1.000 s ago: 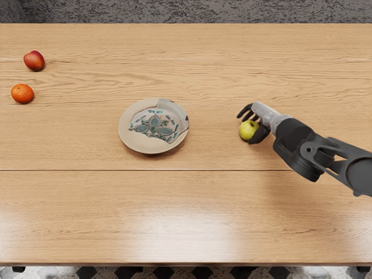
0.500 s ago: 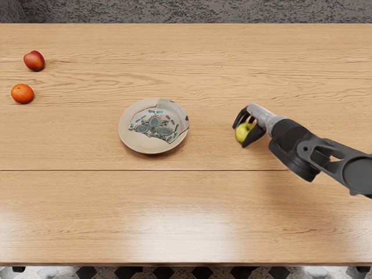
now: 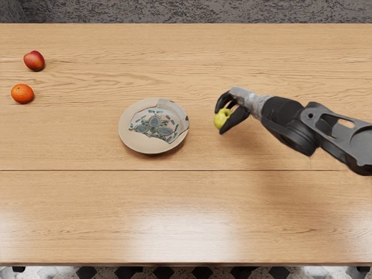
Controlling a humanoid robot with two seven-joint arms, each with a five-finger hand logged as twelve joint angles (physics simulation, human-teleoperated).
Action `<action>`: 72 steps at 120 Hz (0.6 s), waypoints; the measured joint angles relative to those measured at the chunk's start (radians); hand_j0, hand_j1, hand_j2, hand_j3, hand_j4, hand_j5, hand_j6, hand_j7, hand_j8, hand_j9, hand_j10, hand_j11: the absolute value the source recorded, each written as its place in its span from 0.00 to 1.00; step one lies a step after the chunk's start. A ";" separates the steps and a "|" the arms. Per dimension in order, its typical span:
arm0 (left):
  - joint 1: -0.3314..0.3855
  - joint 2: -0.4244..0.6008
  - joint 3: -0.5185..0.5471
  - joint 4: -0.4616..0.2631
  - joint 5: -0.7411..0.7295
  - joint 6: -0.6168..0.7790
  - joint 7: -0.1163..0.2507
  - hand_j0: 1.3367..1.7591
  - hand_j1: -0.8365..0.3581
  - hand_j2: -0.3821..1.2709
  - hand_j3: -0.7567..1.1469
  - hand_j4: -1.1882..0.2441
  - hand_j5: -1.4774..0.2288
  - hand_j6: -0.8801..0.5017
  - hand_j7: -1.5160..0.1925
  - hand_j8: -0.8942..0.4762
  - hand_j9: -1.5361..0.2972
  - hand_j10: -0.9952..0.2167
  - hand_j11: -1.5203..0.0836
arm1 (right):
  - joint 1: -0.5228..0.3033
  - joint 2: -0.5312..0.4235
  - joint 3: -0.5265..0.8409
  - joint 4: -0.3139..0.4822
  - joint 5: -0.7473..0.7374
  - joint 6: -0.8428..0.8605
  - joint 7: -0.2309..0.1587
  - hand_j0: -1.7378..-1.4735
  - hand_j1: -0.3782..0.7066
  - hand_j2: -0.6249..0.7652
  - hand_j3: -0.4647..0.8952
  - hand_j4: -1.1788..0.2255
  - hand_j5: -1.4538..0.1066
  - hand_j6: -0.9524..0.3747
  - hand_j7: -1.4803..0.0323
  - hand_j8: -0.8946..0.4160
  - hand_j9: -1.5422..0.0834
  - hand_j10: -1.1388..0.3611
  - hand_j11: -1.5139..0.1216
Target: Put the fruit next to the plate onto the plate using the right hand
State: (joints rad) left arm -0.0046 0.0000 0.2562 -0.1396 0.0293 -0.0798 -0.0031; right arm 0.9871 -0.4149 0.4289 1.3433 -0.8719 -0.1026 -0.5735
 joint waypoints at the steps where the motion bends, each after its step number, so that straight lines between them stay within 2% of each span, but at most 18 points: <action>1: 0.000 0.000 0.000 0.000 0.000 0.000 0.000 0.76 0.75 0.26 0.40 0.66 0.68 0.46 0.70 0.47 0.66 0.62 0.75 | 0.003 0.001 0.000 0.001 0.005 0.002 0.000 0.32 0.65 0.69 0.34 0.27 0.12 0.44 0.24 0.51 0.21 0.47 0.17; 9: 0.000 0.000 0.000 0.000 0.000 0.000 0.000 0.76 0.75 0.26 0.40 0.66 0.68 0.46 0.70 0.47 0.66 0.62 0.75 | 0.030 0.016 0.000 0.008 0.040 0.016 0.000 0.32 0.65 0.70 0.34 0.27 0.11 0.45 0.24 0.52 0.20 0.48 0.16; 13: 0.000 0.000 0.000 0.000 0.000 0.000 0.000 0.76 0.75 0.26 0.40 0.66 0.68 0.46 0.70 0.47 0.66 0.62 0.75 | 0.044 0.028 0.001 0.010 0.055 0.023 0.000 0.32 0.63 0.65 0.34 0.27 0.11 0.45 0.23 0.51 0.20 0.48 0.16; 26: 0.000 0.000 0.000 0.000 0.000 0.000 0.000 0.76 0.75 0.26 0.40 0.66 0.68 0.46 0.70 0.47 0.66 0.62 0.75 | 0.084 0.077 0.001 0.009 0.091 0.034 0.001 0.31 0.58 0.61 0.34 0.27 0.11 0.43 0.23 0.49 0.19 0.46 0.14; 31: 0.000 0.000 0.000 0.000 0.000 0.000 0.000 0.76 0.75 0.26 0.40 0.66 0.68 0.46 0.70 0.47 0.66 0.62 0.75 | 0.097 0.100 0.001 0.004 0.099 0.036 0.001 0.31 0.59 0.63 0.35 0.27 0.11 0.44 0.23 0.49 0.18 0.46 0.14; 38: 0.000 0.000 0.000 0.000 0.000 0.000 0.000 0.76 0.75 0.26 0.40 0.66 0.68 0.46 0.70 0.47 0.66 0.62 0.75 | 0.110 0.135 0.002 -0.009 0.108 0.037 0.002 0.31 0.58 0.62 0.35 0.28 0.10 0.44 0.23 0.50 0.17 0.46 0.12; 54: 0.000 0.000 0.000 0.000 0.000 0.000 0.000 0.76 0.75 0.26 0.40 0.66 0.68 0.46 0.70 0.47 0.66 0.62 0.75 | 0.136 0.230 -0.003 -0.090 0.108 0.038 0.004 0.30 0.60 0.66 0.34 0.27 0.10 0.44 0.23 0.51 0.17 0.46 0.13; 56: 0.000 0.000 0.000 0.000 0.000 0.000 0.000 0.76 0.75 0.26 0.40 0.66 0.68 0.46 0.70 0.47 0.66 0.62 0.75 | 0.138 0.240 -0.004 -0.101 0.107 0.037 0.004 0.30 0.60 0.66 0.34 0.27 0.10 0.44 0.23 0.48 0.17 0.46 0.13; 72: 0.000 0.000 0.000 0.000 0.000 0.000 0.000 0.76 0.75 0.26 0.40 0.66 0.68 0.46 0.70 0.47 0.66 0.62 0.75 | 0.151 0.323 -0.011 -0.187 0.089 0.038 0.010 0.31 0.59 0.65 0.34 0.27 0.10 0.44 0.23 0.50 0.19 0.45 0.15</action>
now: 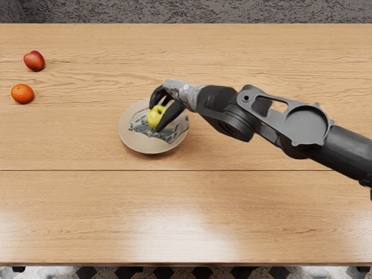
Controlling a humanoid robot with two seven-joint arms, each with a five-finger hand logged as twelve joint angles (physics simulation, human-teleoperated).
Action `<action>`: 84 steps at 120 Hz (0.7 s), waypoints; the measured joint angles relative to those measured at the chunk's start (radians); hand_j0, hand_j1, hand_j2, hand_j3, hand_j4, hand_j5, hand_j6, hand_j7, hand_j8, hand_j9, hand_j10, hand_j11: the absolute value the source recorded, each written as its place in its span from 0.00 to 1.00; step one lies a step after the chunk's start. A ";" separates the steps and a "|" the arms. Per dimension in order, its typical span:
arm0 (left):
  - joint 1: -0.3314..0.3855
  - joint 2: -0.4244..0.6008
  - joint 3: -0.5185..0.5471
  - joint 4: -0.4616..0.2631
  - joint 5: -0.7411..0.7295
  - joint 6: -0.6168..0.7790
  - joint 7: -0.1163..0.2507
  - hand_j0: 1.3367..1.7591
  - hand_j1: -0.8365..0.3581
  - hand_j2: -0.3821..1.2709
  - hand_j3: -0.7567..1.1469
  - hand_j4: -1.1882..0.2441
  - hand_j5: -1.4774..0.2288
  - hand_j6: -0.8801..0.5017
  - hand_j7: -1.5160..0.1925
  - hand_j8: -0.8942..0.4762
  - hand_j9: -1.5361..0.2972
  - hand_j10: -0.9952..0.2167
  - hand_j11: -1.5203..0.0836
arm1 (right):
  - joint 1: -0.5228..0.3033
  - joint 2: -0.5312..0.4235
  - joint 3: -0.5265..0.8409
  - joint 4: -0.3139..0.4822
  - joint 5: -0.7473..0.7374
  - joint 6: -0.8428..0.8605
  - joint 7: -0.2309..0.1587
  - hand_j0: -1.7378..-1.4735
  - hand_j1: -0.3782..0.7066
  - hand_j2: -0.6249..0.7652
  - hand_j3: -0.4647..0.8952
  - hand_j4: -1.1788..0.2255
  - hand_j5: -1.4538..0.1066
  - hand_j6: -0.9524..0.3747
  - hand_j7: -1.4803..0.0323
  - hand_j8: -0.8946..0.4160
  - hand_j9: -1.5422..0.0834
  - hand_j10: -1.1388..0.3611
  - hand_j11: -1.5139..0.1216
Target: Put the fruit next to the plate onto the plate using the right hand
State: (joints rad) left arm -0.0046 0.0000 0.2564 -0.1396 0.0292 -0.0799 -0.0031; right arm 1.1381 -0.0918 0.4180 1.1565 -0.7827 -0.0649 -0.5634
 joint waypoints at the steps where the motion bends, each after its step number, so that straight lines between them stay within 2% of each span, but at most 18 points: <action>1: 0.000 0.000 0.000 0.000 0.000 0.000 0.000 0.76 0.75 0.26 0.40 0.66 0.68 0.46 0.70 0.47 0.66 0.62 0.75 | 0.000 0.004 0.000 -0.004 -0.001 0.000 0.000 0.31 0.59 0.65 0.34 0.27 0.10 0.44 0.23 0.50 0.19 0.45 0.15; 5: 0.000 0.000 0.000 0.000 0.000 0.000 0.000 0.76 0.75 0.26 0.40 0.66 0.68 0.46 0.70 0.47 0.66 0.62 0.75 | 0.002 0.018 -0.001 -0.018 -0.005 0.000 0.001 0.31 0.58 0.64 0.34 0.27 0.10 0.44 0.23 0.51 0.19 0.46 0.15; 8: 0.000 0.000 0.000 0.000 0.000 0.000 0.000 0.76 0.75 0.26 0.40 0.66 0.68 0.46 0.70 0.47 0.66 0.62 0.75 | 0.003 0.026 -0.001 -0.028 -0.008 0.000 0.001 0.31 0.59 0.63 0.34 0.27 0.11 0.44 0.23 0.48 0.20 0.44 0.15; 16: 0.000 0.000 0.000 0.000 0.000 0.000 0.000 0.76 0.75 0.26 0.40 0.66 0.68 0.46 0.70 0.47 0.66 0.62 0.75 | 0.005 0.047 -0.003 -0.051 -0.014 0.001 0.002 0.31 0.60 0.67 0.34 0.27 0.11 0.44 0.23 0.48 0.19 0.44 0.15; 35: 0.000 0.000 0.000 0.000 0.000 0.000 0.000 0.76 0.75 0.26 0.40 0.66 0.68 0.46 0.70 0.47 0.66 0.62 0.75 | 0.006 0.074 -0.012 -0.085 -0.018 0.001 0.002 0.31 0.60 0.70 0.34 0.27 0.13 0.43 0.24 0.46 0.19 0.43 0.16; 55: 0.000 0.000 0.000 0.000 0.000 0.000 0.000 0.76 0.75 0.26 0.40 0.66 0.68 0.46 0.70 0.47 0.66 0.62 0.75 | 0.006 0.087 -0.019 -0.123 -0.026 -0.003 0.017 0.30 0.58 0.62 0.34 0.36 0.29 0.38 0.37 0.40 0.34 0.40 0.31; 84: 0.000 0.000 0.000 0.000 0.000 0.000 0.000 0.76 0.75 0.26 0.40 0.66 0.68 0.46 0.70 0.47 0.66 0.62 0.75 | 0.007 0.091 -0.024 -0.163 -0.028 -0.005 0.029 0.30 0.53 0.48 0.34 0.47 0.48 0.38 0.52 0.38 0.51 0.44 0.49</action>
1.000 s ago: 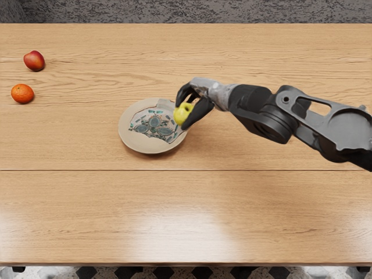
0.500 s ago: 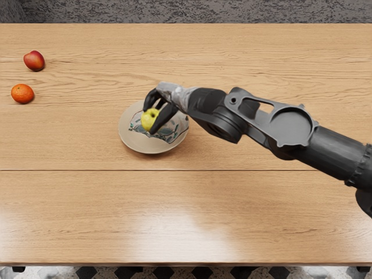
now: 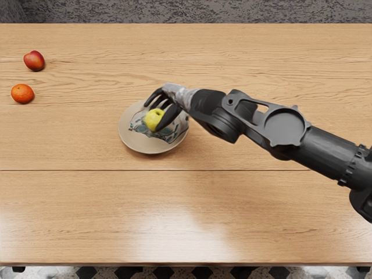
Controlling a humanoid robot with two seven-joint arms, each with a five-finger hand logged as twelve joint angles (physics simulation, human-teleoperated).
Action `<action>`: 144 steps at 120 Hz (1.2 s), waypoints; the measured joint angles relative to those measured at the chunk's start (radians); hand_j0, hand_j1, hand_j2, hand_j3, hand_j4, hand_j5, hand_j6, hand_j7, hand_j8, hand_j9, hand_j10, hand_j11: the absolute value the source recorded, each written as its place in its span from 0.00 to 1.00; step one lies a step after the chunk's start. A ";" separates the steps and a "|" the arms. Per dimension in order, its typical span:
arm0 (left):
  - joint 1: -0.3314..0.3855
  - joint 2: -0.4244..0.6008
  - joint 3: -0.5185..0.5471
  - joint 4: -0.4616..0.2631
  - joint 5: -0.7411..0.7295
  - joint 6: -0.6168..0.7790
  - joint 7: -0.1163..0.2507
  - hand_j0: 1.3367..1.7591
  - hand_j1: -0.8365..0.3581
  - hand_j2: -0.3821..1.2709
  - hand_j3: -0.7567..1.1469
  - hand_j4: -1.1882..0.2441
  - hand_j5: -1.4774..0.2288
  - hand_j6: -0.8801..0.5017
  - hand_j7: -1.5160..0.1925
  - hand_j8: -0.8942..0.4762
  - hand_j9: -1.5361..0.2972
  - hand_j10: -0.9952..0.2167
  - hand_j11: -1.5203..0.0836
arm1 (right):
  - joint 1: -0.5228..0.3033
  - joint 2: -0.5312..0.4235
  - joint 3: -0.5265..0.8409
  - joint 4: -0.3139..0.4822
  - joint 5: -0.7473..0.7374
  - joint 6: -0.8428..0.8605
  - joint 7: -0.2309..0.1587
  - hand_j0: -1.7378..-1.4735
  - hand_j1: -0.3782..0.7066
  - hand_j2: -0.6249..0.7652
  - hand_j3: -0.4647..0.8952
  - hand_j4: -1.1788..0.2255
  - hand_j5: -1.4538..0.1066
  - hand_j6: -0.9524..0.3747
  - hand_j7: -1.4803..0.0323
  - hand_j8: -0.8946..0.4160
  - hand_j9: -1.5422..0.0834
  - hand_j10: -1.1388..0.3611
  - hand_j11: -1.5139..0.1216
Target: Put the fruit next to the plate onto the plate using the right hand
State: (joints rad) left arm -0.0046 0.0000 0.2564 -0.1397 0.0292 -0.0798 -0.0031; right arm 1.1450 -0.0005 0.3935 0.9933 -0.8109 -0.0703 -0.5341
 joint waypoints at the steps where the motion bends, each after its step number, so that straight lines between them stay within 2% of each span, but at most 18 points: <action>1: 0.000 0.000 0.000 0.000 0.000 0.000 0.000 0.76 0.75 0.26 0.40 0.66 0.68 0.46 0.70 0.47 0.66 0.62 0.75 | 0.000 0.000 0.000 -0.001 0.000 0.000 0.000 0.30 0.53 0.48 0.34 0.48 0.48 0.38 0.53 0.38 0.52 0.45 0.50; 31: 0.000 0.000 0.000 0.000 0.000 0.000 0.000 0.76 0.75 0.26 0.40 0.66 0.68 0.46 0.70 0.47 0.66 0.62 0.75 | 0.006 0.000 0.002 -0.011 0.004 0.000 0.004 0.30 0.38 0.43 0.34 0.60 0.64 0.48 0.69 0.45 0.67 0.54 0.65; 45: 0.000 0.000 0.000 0.000 0.000 0.000 0.000 0.76 0.75 0.26 0.40 0.66 0.68 0.46 0.70 0.47 0.66 0.62 0.75 | 0.006 -0.015 0.017 0.036 0.036 0.009 0.004 0.30 0.26 0.44 0.34 0.68 0.74 0.56 0.79 0.53 0.77 0.62 0.75; 55: 0.000 0.000 0.000 0.000 0.000 0.000 0.000 0.76 0.75 0.26 0.40 0.66 0.68 0.46 0.70 0.47 0.66 0.62 0.75 | 0.001 -0.075 0.043 0.112 0.096 0.038 0.005 0.30 0.20 0.44 0.34 0.72 0.79 0.60 0.84 0.57 0.82 0.65 0.79; 65: 0.000 0.000 0.000 0.000 0.000 0.000 0.000 0.76 0.75 0.26 0.40 0.66 0.68 0.46 0.70 0.47 0.66 0.62 0.75 | -0.016 -0.135 0.094 0.152 0.168 0.125 0.018 0.30 0.16 0.44 0.34 0.75 0.83 0.63 0.87 0.60 0.85 0.68 0.83; 85: 0.000 0.000 0.000 0.000 0.000 0.000 0.000 0.76 0.75 0.26 0.40 0.66 0.68 0.46 0.70 0.47 0.66 0.62 0.75 | -0.086 -0.308 0.215 0.169 0.455 0.487 0.037 0.30 0.11 0.44 0.34 0.79 0.87 0.66 0.91 0.63 0.89 0.71 0.86; 95: 0.000 0.000 0.000 0.000 0.000 0.000 0.000 0.76 0.75 0.26 0.40 0.66 0.68 0.46 0.70 0.47 0.66 0.62 0.75 | -0.123 -0.377 0.244 0.161 0.573 0.594 0.039 0.30 0.09 0.44 0.34 0.79 0.88 0.67 0.92 0.64 0.90 0.72 0.88; 117: 0.000 0.000 0.000 0.000 0.000 0.000 0.000 0.76 0.75 0.26 0.40 0.66 0.68 0.46 0.70 0.47 0.66 0.62 0.75 | -0.195 -0.543 0.262 0.154 0.800 0.666 0.036 0.30 0.08 0.44 0.34 0.81 0.89 0.68 0.94 0.65 0.91 0.73 0.89; 144: 0.000 0.000 0.000 0.000 0.000 0.000 0.000 0.76 0.75 0.26 0.40 0.66 0.68 0.46 0.70 0.47 0.66 0.62 0.75 | -0.285 -0.747 0.259 0.154 0.951 0.680 0.034 0.30 0.07 0.44 0.34 0.81 0.90 0.69 0.94 0.65 0.92 0.73 0.89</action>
State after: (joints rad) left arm -0.0046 0.0000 0.2564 -0.1401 0.0293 -0.0799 -0.0031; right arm 0.8600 -0.7478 0.6524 1.1473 0.1398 0.6094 -0.5002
